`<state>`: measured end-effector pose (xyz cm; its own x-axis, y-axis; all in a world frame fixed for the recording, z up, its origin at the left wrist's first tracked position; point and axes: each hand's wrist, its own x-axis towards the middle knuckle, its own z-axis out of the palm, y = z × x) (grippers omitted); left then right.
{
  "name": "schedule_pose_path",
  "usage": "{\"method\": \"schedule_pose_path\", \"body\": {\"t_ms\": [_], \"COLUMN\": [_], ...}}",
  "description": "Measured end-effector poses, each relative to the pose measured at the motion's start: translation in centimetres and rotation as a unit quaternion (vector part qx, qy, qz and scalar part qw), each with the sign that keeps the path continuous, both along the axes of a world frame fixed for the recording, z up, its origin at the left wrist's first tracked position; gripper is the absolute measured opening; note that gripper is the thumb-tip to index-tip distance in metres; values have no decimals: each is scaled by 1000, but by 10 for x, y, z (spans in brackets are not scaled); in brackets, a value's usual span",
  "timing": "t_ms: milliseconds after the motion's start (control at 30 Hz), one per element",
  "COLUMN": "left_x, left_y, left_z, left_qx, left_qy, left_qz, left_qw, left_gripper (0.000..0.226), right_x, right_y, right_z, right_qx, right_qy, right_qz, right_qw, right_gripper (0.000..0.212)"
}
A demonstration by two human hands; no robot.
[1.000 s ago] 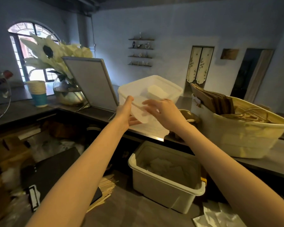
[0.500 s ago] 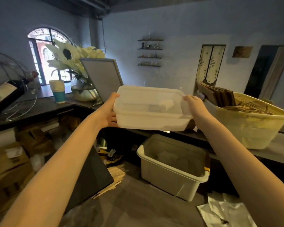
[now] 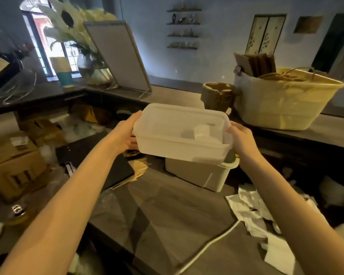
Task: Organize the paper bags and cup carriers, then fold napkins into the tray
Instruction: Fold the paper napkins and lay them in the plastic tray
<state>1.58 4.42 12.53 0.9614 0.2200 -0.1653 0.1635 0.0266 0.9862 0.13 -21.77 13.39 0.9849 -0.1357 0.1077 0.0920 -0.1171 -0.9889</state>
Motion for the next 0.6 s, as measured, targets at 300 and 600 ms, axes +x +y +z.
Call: {"method": "schedule_pose_path", "body": {"t_ms": [300,600], "left_x": [3,7], "left_y": [-40,-55], "left_z": [-89,-155], "left_qx": [22,6], "left_qy": [-54,-100], "left_qz": [-2,-53], "left_qw": [998,994], "left_gripper": [40,36], "right_x": [6,1], "right_y": [-33,-49], "right_z": [-76,-133], "right_qx": [-46,-75], "right_qy": [7,-61], "right_qz": [-24,-35], "right_qw": [999,995], "right_gripper": [46,44]}}
